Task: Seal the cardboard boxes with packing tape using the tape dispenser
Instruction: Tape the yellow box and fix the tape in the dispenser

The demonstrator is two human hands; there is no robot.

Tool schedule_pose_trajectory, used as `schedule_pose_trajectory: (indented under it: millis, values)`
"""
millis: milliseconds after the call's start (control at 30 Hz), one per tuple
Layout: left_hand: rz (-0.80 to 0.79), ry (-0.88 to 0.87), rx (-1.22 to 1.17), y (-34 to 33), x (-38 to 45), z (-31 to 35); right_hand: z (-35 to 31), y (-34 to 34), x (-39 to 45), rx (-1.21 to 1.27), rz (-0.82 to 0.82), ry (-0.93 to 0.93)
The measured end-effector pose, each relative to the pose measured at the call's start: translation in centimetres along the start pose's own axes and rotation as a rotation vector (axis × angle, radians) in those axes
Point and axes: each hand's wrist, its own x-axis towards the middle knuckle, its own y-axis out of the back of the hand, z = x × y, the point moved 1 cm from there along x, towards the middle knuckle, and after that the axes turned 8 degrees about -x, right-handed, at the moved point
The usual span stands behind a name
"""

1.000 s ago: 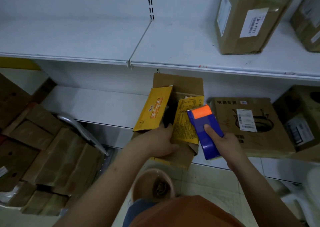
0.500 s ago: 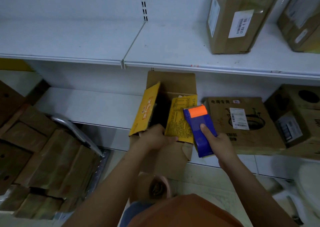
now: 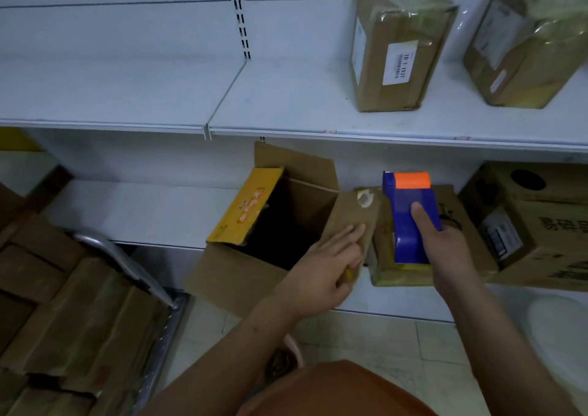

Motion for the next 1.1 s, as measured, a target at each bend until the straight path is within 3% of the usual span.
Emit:
schedule_pose_trajectory:
  millis: [167,233,300,433,500,567,633,867,1000,1100]
  values:
    - [-0.173,-0.042,0.305,-1.8,-1.9,-3.8,0.2,0.9,1.4,-0.173,0.028,0.024]
    - [-0.179,-0.043,0.523,-1.6,-3.0,-5.1,-0.5,0.8,1.4,-0.243,0.015,0.071]
    - [-0.115,0.067,0.627,-1.2,-4.1,-5.5,-1.5,0.3,1.5,-0.313,-0.007,0.127]
    - [-0.082,0.174,0.420,-0.2,-5.2,-4.7,-3.0,-1.8,2.0,-0.334,-0.051,0.183]
    - [-0.069,0.228,0.448,-0.2,-5.3,-5.2,-3.7,-3.3,1.9,-0.308,-0.069,0.204]
    - [-0.079,0.491,0.433,-0.1,-5.7,-6.4,-4.0,-4.6,1.6,-0.307,-0.093,0.217]
    - [-0.206,0.666,0.431,-0.5,-6.8,-7.6,-3.7,-5.7,1.4,-0.307,-0.127,0.217]
    - [-0.401,0.568,0.561,0.4,-12.0,-7.9,-2.3,-6.5,0.1,-0.345,-0.206,0.208]
    - [-0.356,0.427,0.612,0.3,-12.0,-7.7,-2.1,-5.6,-1.3,-0.275,-0.215,0.208]
    - [-0.280,0.387,0.636,0.2,-10.7,-7.7,-3.1,-3.4,-2.5,-0.354,-0.152,0.289]
